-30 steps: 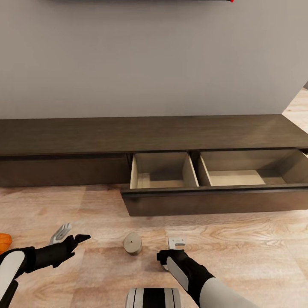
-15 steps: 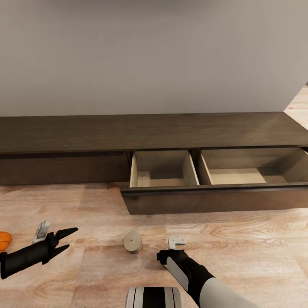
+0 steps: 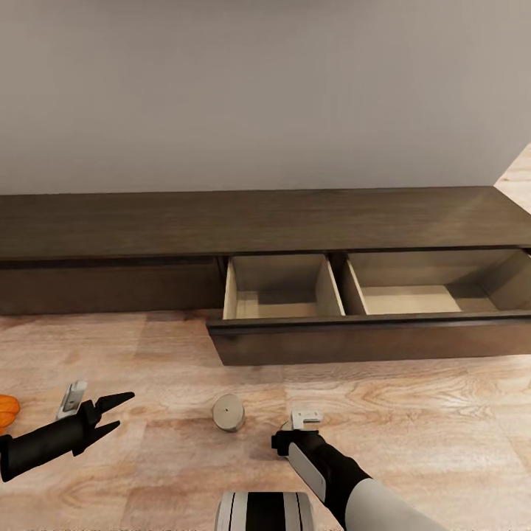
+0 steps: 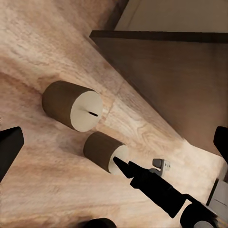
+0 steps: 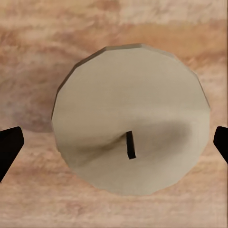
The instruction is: Place each of the two pumpkins and all three candles from the living room inside a cabinet in the living room (use any cabinet), then make sure every cabinet is closed, and position the cauldron so it is next to a table in the living room.
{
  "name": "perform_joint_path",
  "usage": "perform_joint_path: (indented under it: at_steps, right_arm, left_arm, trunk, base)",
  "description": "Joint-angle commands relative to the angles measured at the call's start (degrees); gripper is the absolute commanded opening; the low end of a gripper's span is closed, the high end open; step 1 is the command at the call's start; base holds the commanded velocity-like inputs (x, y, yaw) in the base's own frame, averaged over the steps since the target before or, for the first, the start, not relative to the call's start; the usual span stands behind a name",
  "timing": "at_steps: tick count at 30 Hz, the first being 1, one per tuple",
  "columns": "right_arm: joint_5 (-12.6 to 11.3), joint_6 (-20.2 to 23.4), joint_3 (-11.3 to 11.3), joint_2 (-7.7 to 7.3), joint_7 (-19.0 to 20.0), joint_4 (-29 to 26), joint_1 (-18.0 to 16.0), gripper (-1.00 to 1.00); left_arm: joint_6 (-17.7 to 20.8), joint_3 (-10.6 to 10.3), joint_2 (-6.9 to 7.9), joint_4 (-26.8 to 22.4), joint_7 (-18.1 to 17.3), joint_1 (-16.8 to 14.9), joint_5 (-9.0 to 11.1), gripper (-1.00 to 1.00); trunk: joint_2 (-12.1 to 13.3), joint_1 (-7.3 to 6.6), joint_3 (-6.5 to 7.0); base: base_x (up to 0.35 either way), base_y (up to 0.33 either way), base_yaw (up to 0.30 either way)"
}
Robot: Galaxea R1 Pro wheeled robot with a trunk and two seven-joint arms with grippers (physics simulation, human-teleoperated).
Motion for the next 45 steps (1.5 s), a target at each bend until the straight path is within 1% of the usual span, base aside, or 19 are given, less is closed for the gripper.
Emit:
perform_joint_path:
  at_steps: [1,2,13,17,27,30,39,45]
  right_arm:
    - [0.0,0.0,0.0,-0.15,0.0,0.0,0.0,1.00]
    - [0.0,0.0,0.0,-0.24,0.0,0.0,0.0,1.00]
    - [0.0,0.0,0.0,-0.34,0.0,0.0,0.0,1.00]
    - [0.0,0.0,0.0,-0.29,0.0,0.0,0.0,1.00]
    - [0.0,0.0,0.0,-0.26,0.0,0.0,0.0,1.00]
    - [0.0,0.0,0.0,-0.25,0.0,0.0,0.0,1.00]
    - [-0.1,-0.2,0.0,-0.26,0.0,0.0,0.0,1.00]
    - [-0.2,-1.3,0.0,-0.25,0.0,0.0,0.0,1.00]
  left_arm:
    - [0.0,0.0,-0.02,0.0,0.0,0.0,0.0,1.00]
    - [0.0,0.0,-0.03,0.0,0.0,0.0,0.0,1.00]
    - [0.0,0.0,-0.04,0.0,-0.1,0.0,0.0,1.00]
    - [0.0,0.0,-0.04,0.0,0.0,0.0,0.0,1.00]
    - [0.0,0.0,-0.04,0.0,-0.1,0.0,0.0,1.00]
    - [0.0,0.0,-0.04,0.0,-0.1,0.0,0.0,1.00]
    - [0.0,0.0,-0.05,0.0,-0.1,0.0,0.0,1.00]
    - [0.0,0.0,-0.04,0.0,-0.1,0.0,0.0,1.00]
  trunk:
    - [0.0,0.02,-0.23]
    - [0.0,0.05,-0.45]
    - [0.0,0.05,-0.45]
    - [-0.1,0.15,-1.34]
    - [-0.1,0.15,-1.34]
    - [-0.1,0.23,-2.00]
    - [-0.1,0.23,-2.00]
    - [-0.1,0.23,-2.00]
  base:
    - [0.000,0.000,0.000]
    - [0.000,0.000,0.000]
    - [0.000,0.000,0.000]
    - [0.000,0.000,0.000]
    - [0.000,0.000,0.000]
    - [0.000,0.000,0.000]
    - [0.000,0.000,0.000]
    - [0.000,0.000,0.000]
